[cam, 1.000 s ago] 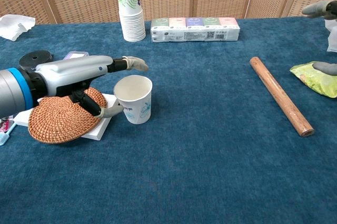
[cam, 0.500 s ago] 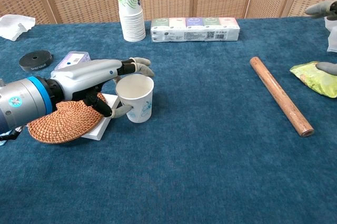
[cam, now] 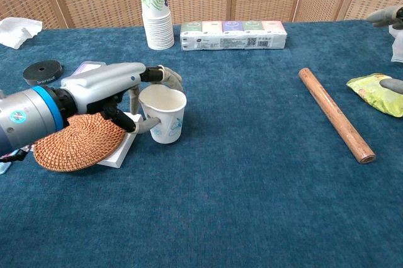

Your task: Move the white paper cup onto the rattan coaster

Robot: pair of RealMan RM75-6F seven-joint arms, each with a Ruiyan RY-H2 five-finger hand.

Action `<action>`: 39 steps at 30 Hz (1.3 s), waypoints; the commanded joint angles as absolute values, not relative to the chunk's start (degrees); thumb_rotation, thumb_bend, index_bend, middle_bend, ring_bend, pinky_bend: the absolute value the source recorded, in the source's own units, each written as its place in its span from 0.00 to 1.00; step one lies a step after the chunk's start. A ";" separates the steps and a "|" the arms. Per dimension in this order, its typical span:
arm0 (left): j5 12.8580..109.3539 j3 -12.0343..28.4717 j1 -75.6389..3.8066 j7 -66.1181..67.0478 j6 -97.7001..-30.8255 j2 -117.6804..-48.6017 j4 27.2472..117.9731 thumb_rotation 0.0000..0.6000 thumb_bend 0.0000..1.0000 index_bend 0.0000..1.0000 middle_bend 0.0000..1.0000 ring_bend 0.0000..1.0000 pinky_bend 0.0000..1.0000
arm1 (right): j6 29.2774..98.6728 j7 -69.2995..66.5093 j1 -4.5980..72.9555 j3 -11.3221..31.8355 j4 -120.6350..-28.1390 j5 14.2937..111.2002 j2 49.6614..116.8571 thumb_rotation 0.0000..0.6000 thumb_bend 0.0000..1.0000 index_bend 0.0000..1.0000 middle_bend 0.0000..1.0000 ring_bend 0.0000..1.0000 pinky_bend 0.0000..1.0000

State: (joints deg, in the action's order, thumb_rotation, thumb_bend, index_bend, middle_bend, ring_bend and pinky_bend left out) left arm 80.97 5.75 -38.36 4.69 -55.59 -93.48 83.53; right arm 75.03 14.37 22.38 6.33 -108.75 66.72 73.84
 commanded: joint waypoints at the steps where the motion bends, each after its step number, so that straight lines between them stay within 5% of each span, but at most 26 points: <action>1: 81.35 4.98 -37.07 5.16 -57.25 -89.58 86.98 1.00 0.48 0.21 0.14 0.23 0.52 | 74.65 14.52 22.43 6.61 -108.63 66.49 73.99 1.00 0.36 0.00 0.00 0.00 0.00; 16: 83.21 -0.74 -26.36 1.30 -68.64 -77.10 94.27 1.00 0.48 0.21 0.14 0.22 0.50 | 71.65 17.24 24.20 8.05 -108.22 64.47 76.67 1.00 0.36 0.00 0.00 0.00 0.00; 39: 84.17 -1.13 -23.47 -5.03 -68.19 -80.16 87.45 1.00 0.48 0.21 0.12 0.18 0.43 | 70.71 16.85 23.92 8.15 -109.26 63.73 76.15 1.00 0.36 0.00 0.00 0.00 0.00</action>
